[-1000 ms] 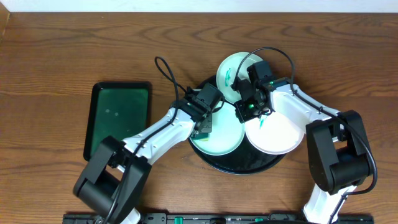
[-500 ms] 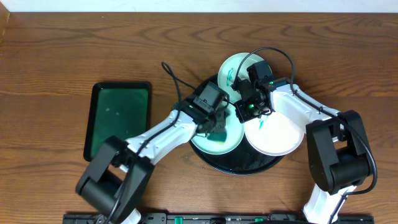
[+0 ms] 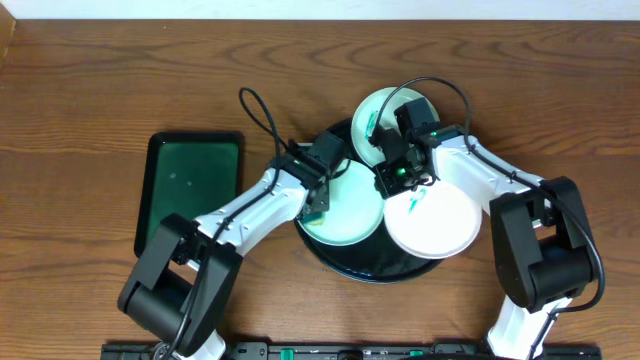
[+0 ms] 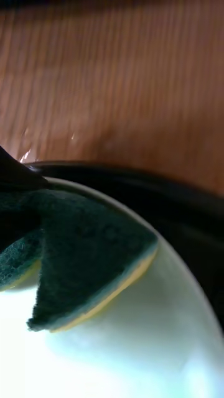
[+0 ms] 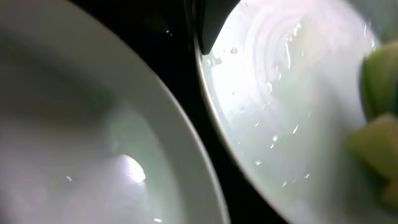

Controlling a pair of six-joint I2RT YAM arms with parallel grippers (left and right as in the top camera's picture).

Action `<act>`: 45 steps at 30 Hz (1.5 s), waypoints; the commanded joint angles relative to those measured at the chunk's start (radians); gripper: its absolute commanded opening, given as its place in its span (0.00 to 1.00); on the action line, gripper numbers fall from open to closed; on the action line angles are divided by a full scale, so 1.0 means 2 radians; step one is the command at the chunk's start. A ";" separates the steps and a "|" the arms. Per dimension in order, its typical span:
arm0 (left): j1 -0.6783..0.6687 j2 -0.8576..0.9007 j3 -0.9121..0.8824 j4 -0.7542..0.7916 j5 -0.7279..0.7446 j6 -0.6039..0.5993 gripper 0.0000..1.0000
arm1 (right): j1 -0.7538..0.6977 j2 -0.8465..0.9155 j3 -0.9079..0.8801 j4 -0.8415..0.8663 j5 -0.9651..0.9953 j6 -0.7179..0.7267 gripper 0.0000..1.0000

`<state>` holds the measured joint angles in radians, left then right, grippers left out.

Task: Clean dirty plates on tray and stack at the side
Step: 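Scrub the mint plate with the sponge while the right gripper holds it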

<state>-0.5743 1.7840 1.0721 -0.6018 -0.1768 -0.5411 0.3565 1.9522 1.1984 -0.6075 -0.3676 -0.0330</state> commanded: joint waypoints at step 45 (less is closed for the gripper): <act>-0.017 -0.011 -0.029 0.042 -0.060 -0.020 0.07 | -0.008 0.007 0.004 -0.001 0.036 0.001 0.01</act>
<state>-0.6304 1.7576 1.0374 -0.5499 -0.2359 -0.5789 0.3561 1.9522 1.1988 -0.6117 -0.3672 -0.0296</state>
